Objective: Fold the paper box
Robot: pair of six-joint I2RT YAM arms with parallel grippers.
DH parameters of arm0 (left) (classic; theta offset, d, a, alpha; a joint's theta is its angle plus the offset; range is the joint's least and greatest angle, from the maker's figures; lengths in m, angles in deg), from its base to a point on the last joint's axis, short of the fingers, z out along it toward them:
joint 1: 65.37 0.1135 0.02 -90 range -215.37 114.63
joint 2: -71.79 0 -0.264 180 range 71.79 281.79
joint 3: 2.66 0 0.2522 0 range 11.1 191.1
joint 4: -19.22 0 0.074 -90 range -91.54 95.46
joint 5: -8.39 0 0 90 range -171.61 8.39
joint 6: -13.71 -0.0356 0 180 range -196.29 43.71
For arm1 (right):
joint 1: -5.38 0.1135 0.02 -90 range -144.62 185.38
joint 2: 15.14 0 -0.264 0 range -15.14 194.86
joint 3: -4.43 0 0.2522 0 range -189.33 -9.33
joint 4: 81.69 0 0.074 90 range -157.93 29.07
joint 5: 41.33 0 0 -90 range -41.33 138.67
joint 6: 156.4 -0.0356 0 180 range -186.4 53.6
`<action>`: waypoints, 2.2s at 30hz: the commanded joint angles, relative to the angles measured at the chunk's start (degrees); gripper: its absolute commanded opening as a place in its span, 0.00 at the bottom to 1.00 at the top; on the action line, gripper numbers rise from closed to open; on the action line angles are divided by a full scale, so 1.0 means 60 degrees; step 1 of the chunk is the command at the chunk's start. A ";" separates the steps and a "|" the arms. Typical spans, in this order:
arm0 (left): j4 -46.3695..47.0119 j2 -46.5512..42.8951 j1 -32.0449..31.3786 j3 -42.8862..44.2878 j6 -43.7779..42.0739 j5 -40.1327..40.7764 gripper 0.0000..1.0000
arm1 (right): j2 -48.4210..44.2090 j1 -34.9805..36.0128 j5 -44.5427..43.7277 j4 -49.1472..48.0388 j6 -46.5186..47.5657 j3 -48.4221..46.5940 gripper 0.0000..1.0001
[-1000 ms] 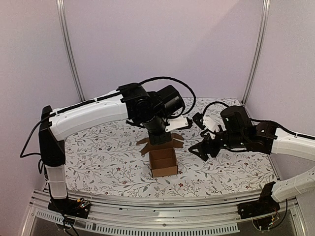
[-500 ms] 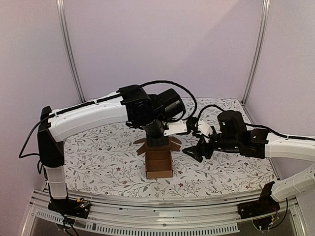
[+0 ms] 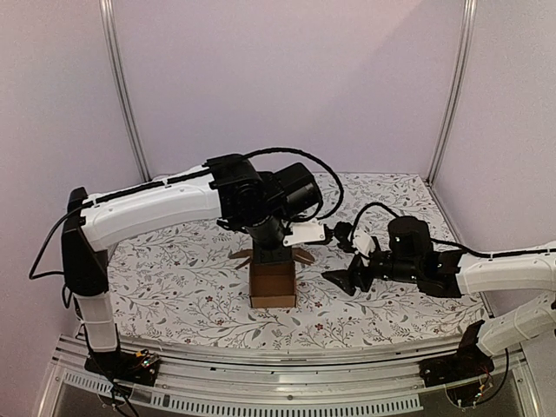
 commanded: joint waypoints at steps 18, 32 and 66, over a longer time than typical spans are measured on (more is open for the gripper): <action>0.0888 -0.1131 -0.0338 -0.0242 0.0183 -0.1425 0.00 | -0.1147 -0.0073 0.0955 -0.0768 -0.0382 0.0796 0.76; 0.0898 -0.1108 -0.0338 -0.0187 0.0170 -0.1509 0.00 | 0.0018 -0.0068 0.1790 -0.1118 -0.0614 0.0249 0.37; 0.3339 -0.2638 -0.0117 -0.2002 0.0677 -0.0788 0.53 | -0.0152 0.0057 0.1877 -0.0969 -0.0514 0.0441 0.00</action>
